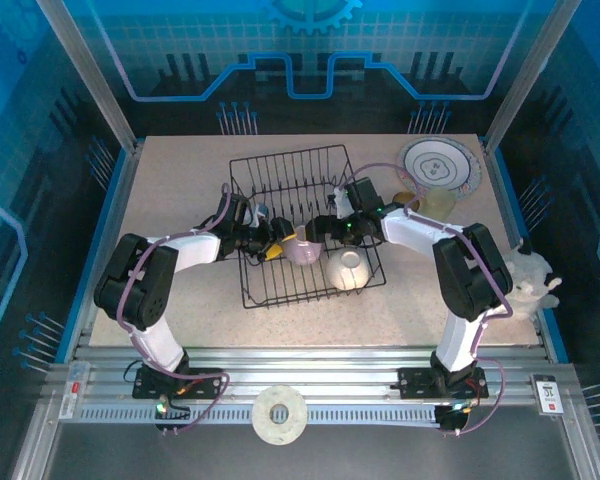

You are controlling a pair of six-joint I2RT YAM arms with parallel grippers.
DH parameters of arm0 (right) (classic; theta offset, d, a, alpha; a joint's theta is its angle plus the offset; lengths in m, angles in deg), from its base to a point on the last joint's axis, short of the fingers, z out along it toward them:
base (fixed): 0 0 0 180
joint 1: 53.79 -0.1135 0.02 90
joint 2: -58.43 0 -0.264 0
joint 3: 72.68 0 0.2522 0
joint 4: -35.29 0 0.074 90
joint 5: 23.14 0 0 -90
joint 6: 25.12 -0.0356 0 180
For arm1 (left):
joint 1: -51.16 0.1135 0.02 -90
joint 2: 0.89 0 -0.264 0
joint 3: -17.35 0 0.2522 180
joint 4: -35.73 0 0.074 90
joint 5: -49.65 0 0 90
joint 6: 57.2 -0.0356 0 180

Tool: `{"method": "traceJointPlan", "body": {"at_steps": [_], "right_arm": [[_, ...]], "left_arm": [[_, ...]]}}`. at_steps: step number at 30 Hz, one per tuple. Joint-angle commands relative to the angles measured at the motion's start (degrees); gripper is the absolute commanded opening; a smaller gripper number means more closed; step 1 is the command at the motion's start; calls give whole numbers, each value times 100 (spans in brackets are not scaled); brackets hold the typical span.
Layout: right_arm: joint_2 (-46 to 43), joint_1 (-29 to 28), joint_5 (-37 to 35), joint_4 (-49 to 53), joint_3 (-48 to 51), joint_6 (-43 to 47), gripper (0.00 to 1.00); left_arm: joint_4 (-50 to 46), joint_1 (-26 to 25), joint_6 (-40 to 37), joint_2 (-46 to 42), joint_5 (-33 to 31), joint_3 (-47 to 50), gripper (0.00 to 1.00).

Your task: Unload the mixed dishes from the dish rack

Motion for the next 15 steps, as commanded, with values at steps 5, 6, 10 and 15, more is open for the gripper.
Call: {"method": "traceJointPlan", "body": {"at_steps": [5,6,10,15], "right_arm": [[393,105,34,214,152,-64,83],[416,178,142,115,229,-123,81],[538,478,614,-370,565,-388,70],[699,631,828,-584,749,-496,66]], "left_arm": [[-323,32,104,95,43,25,85],[-312,27,110,43,79,25,88],[-572,32,-63,-225,31,-106,99],[-1000,32,-343,-479,-201,-228,99]]}}
